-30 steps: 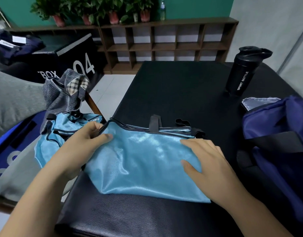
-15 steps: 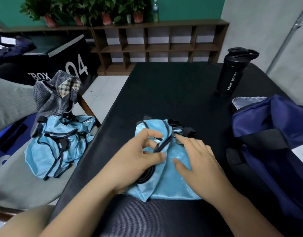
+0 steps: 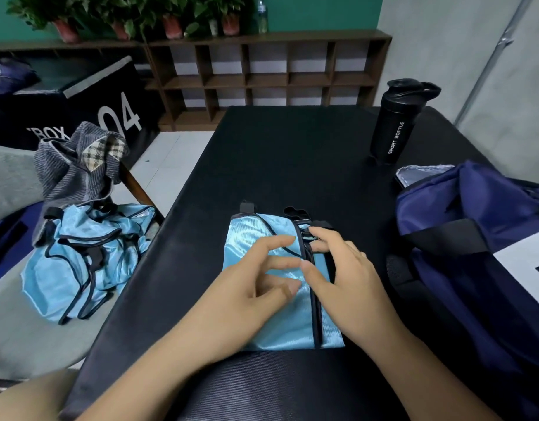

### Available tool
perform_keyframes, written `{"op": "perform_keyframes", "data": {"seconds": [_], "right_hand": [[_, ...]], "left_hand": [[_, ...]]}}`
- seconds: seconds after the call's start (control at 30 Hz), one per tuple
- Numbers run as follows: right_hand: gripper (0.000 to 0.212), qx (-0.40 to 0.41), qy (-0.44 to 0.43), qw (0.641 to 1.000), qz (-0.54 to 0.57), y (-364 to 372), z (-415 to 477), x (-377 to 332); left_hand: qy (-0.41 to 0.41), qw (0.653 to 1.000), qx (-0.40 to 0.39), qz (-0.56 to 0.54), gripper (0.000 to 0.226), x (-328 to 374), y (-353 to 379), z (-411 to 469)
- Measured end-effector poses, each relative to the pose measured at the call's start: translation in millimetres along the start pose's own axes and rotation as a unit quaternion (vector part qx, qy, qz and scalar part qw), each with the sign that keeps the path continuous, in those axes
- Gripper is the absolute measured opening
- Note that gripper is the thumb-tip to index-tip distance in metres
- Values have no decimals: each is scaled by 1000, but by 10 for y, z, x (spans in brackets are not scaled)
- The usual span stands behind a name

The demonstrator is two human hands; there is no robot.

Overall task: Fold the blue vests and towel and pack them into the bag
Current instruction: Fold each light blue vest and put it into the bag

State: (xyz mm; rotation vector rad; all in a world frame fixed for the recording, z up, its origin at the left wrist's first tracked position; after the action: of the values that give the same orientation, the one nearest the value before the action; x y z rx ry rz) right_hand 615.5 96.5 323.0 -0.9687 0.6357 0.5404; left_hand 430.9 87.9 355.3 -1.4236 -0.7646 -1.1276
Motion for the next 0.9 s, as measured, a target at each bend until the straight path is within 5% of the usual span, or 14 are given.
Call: {"op": "perform_keyframes", "data": {"seconds": [0.2, 0.3, 0.4, 0.63, 0.77, 0.9], "right_hand": [[54, 23, -102, 993, -54, -54, 0, -134], [46, 26, -216, 975, -39, -62, -47, -335], [50, -54, -279, 959, -12, 80, -144, -500], [62, -116, -204, 958, -167, 290, -127, -270], [62, -111, -174, 964, -167, 277, -129, -234], [63, -94, -163, 971, -145, 252, -108, -207]], "left_hand": [[110, 981, 47, 152, 27, -22, -293, -95], [171, 956, 6, 240, 20, -64, -329, -110], [182, 950, -46, 250, 15, -106, -269, -122], [187, 944, -99, 252, 31, -138, -282, -161], [184, 935, -123, 277, 48, -171, -287, -179], [200, 929, -110, 290, 40, -153, -274, -187]]}}
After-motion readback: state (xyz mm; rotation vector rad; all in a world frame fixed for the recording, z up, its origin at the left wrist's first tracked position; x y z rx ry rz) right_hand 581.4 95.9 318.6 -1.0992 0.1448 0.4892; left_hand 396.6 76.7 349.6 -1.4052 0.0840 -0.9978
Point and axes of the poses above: each hand's wrist, its own z-axis towards the middle knuckle, its own y-axis out of the palm, x = y × z, the point moved 6 cm from there along z, towards the middle knuckle, and after that the axes turned 14 degrees about x, right-handed, at the moved point
